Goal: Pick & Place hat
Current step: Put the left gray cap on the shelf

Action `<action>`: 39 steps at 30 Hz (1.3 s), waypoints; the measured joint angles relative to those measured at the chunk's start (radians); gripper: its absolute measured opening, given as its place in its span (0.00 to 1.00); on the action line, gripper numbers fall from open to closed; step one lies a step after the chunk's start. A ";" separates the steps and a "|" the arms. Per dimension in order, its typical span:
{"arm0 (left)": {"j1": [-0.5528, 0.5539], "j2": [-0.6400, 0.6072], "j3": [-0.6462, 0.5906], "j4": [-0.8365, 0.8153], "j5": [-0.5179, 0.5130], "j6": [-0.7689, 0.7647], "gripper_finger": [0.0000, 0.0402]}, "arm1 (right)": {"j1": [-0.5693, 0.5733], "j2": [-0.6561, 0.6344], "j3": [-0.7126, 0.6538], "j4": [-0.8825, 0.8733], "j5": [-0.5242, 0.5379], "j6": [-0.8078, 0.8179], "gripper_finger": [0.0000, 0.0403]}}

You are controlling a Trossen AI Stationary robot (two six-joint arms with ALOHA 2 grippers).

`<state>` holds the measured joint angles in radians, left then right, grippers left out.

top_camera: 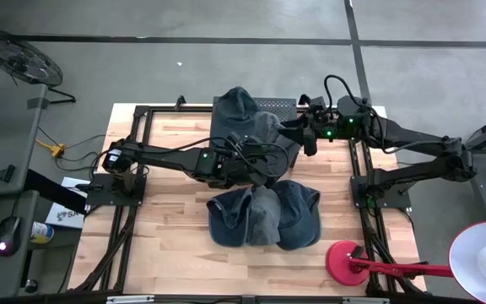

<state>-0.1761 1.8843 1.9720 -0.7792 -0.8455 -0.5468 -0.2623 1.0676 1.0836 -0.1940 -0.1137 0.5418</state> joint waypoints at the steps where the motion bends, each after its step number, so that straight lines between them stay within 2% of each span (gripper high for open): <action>1: 0.000 0.000 0.000 0.000 0.000 0.000 0.00 | 0.000 0.000 0.000 0.000 0.005 -0.001 0.44; 11: 0.000 0.000 0.000 -0.004 -0.003 -0.001 0.00 | -0.004 -0.019 0.000 -0.007 0.037 -0.051 0.28; 19: 0.000 0.000 0.000 -0.008 -0.050 -0.002 0.00 | -0.013 -0.076 0.063 -0.087 0.060 -0.223 0.25; 25: 0.000 0.000 0.000 0.004 -0.096 0.021 0.00 | -0.012 -0.027 0.213 -0.269 0.134 -0.338 0.25; 32: 0.000 0.000 0.000 0.013 -0.125 0.059 0.00 | -0.008 0.099 0.452 -0.541 0.189 -0.456 0.26; 35: 0.000 0.000 0.000 0.016 -0.149 0.083 0.00 | 0.005 0.169 0.552 -0.640 0.235 -0.491 0.29; 39: 0.000 0.000 0.000 0.020 -0.183 0.106 0.00 | 0.026 0.258 0.683 -0.755 0.264 -0.498 0.38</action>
<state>-0.1761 1.8839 1.9718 -0.7593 -1.0288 -0.4407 -0.2359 1.3254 1.7668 -0.9493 0.1500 0.0437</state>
